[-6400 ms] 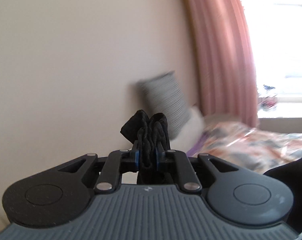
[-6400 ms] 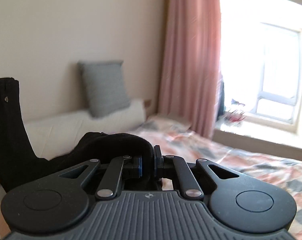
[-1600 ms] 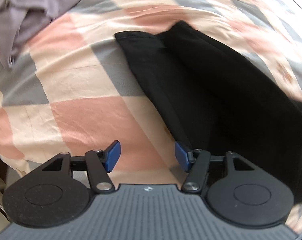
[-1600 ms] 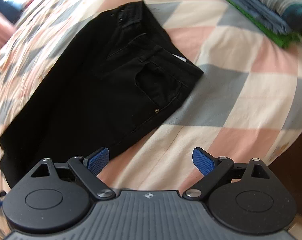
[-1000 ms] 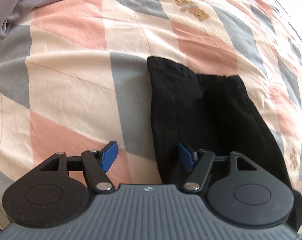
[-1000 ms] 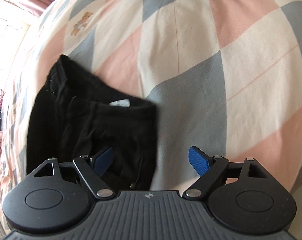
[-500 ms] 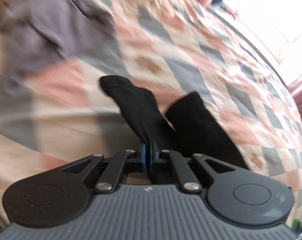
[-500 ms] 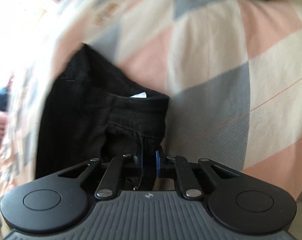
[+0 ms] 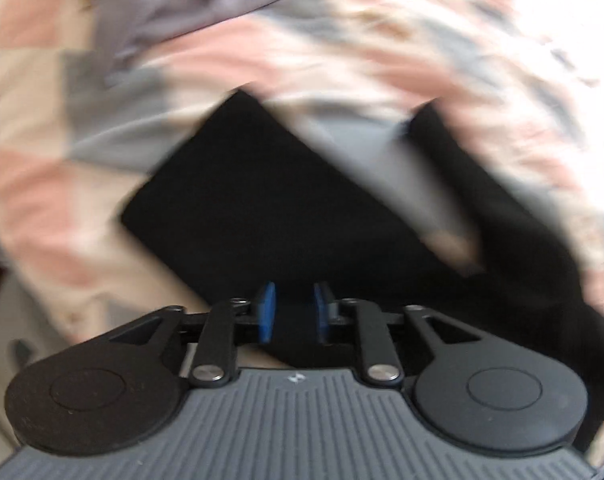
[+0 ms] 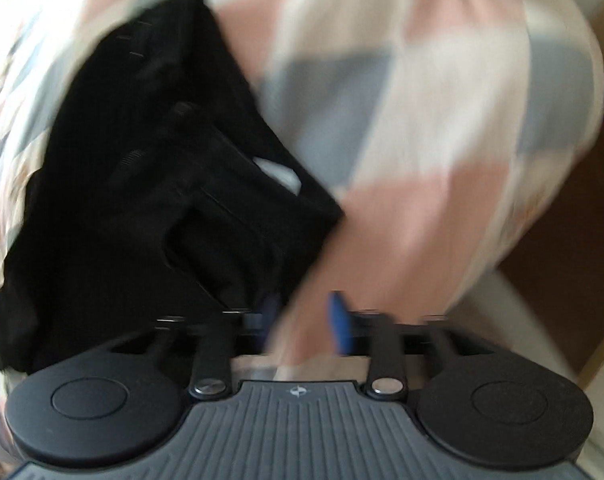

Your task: Fold clothes

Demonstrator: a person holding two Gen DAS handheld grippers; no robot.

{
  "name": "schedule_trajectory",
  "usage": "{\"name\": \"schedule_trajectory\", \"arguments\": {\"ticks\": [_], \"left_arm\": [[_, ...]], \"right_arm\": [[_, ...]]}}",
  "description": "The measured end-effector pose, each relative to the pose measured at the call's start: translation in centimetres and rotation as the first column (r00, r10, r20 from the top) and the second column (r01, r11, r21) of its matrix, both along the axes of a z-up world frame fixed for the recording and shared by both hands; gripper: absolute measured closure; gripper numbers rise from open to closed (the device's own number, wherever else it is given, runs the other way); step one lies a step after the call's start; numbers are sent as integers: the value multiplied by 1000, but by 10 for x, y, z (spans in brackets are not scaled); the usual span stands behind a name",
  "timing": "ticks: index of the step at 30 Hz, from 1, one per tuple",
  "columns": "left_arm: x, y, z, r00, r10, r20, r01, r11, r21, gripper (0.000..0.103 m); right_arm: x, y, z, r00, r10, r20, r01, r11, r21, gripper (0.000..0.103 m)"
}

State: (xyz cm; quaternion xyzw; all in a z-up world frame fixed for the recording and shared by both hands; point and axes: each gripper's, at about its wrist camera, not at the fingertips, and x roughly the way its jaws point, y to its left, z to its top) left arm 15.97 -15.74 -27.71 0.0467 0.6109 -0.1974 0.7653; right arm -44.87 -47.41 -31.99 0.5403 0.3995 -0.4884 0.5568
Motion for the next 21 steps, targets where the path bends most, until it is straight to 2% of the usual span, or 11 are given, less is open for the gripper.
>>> {"name": "schedule_trajectory", "arguments": {"ticks": [1, 4, 6, 7, 9, 14, 15, 16, 18, 20, 21], "left_arm": [[4, -15, 5, 1000, -12, -4, 12, 999, -34, 60], [15, -67, 9, 998, -48, -32, 43, 991, -128, 56], [22, -100, 3, 996, -55, -66, 46, 989, -141, 47], [29, -115, -3, 995, -39, -87, 26, 989, -147, 40], [42, -137, -16, 992, 5, -124, -23, 990, -142, 37], [71, -157, -64, 960, 160, -229, -182, 980, -79, 36], [74, -156, -73, 953, 178, -245, -201, 977, -73, 40], [74, -157, -82, 948, 184, -258, -208, 976, -68, 52], [75, -158, -94, 948, 159, -274, -189, 979, -83, 79], [74, -159, -92, 963, 130, -236, -157, 982, -103, 96], [73, -156, -84, 968, 120, -219, -151, 980, -128, 96]], "right_arm": [[5, -4, 9, 999, 39, -9, -40, 999, -33, 51], [36, -19, 23, 980, 199, 6, -196, 972, -131, 51], [72, -33, 27, 942, 334, 26, -323, 926, -193, 51], [95, -38, 30, 908, 418, 31, -400, 888, -228, 51], [138, -41, 34, 820, 572, 25, -542, 789, -290, 48], [226, -40, 35, 600, 800, -27, -747, 548, -376, 23], [240, -40, 33, 562, 827, -40, -774, 508, -379, 20], [253, -39, 30, 523, 850, -54, -800, 469, -374, 15], [273, -34, 23, 446, 891, -86, -854, 395, -337, 15], [292, -26, 14, 362, 926, -111, -904, 319, -286, 27], [300, -20, 7, 312, 941, -129, -926, 271, -261, 37]]}}
